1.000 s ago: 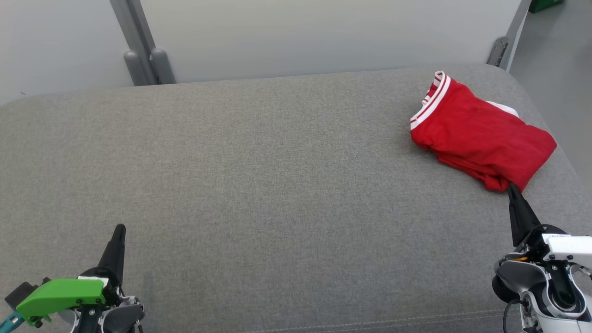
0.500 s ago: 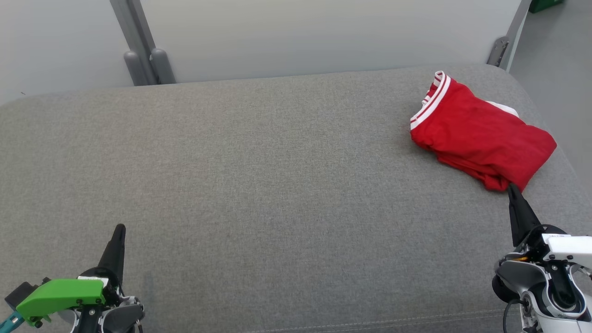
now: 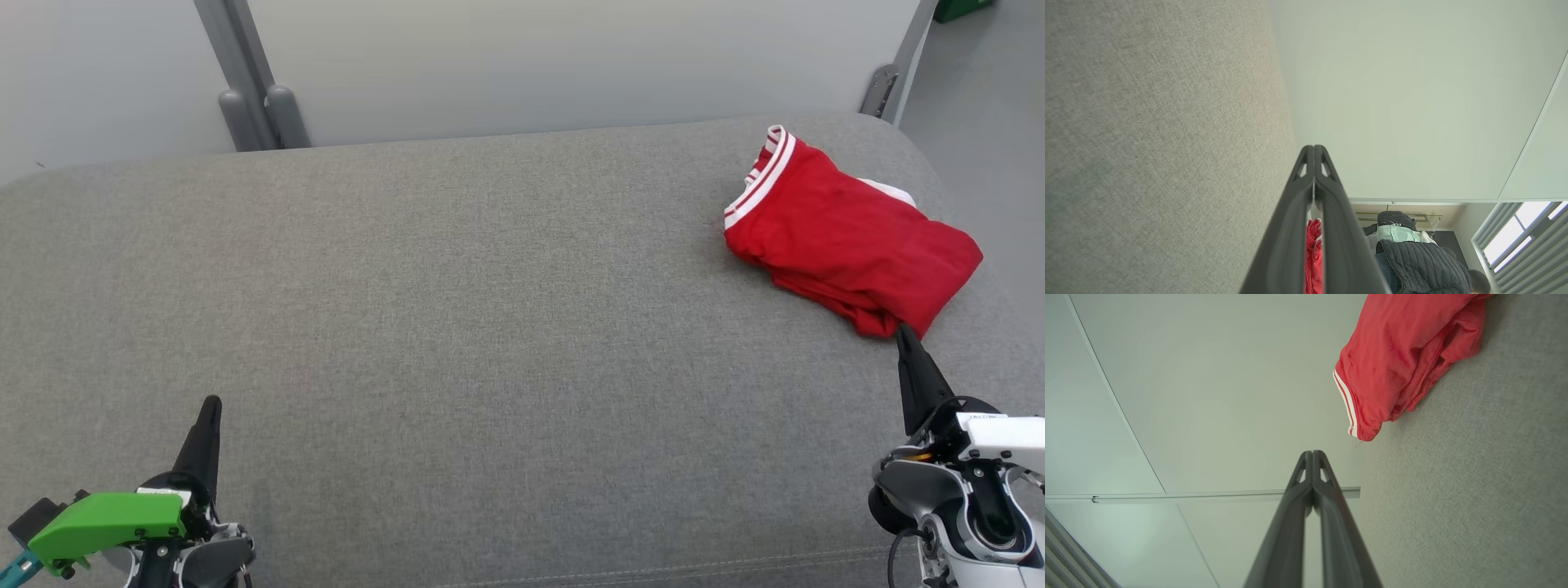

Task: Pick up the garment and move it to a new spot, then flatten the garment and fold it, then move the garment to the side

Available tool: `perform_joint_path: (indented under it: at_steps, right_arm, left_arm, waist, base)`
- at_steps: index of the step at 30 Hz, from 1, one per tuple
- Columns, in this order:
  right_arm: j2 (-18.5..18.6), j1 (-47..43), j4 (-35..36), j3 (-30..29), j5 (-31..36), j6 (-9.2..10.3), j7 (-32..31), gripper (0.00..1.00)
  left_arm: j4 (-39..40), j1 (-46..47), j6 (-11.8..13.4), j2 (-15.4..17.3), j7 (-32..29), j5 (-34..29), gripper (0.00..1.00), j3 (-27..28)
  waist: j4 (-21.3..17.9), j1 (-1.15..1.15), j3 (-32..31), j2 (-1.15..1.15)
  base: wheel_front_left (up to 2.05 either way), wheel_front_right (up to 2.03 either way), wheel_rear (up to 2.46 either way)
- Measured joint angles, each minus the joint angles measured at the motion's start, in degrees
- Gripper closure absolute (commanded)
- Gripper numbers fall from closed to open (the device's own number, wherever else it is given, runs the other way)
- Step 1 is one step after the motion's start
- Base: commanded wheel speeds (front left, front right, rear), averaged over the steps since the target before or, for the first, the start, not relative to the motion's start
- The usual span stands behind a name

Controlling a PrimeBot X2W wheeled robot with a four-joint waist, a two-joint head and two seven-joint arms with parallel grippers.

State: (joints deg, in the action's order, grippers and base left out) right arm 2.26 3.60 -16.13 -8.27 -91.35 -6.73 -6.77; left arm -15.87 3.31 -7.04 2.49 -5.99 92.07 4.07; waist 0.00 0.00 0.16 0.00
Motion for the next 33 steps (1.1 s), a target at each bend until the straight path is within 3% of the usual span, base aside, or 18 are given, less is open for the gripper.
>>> perform_joint_path:
  at_steps: [33]
  right_arm:
    - [0.0, 0.0, 0.0, 0.1, 0.0, 0.0, 0.0, 1.0]
  left_arm:
    - [0.0, 0.0, 0.0, 0.0, 0.0, 0.0, 1.0, 0.1]
  waist:
    - [0.0, 0.0, 0.0, 0.0]
  base:
    - [0.0, 0.0, 0.0]
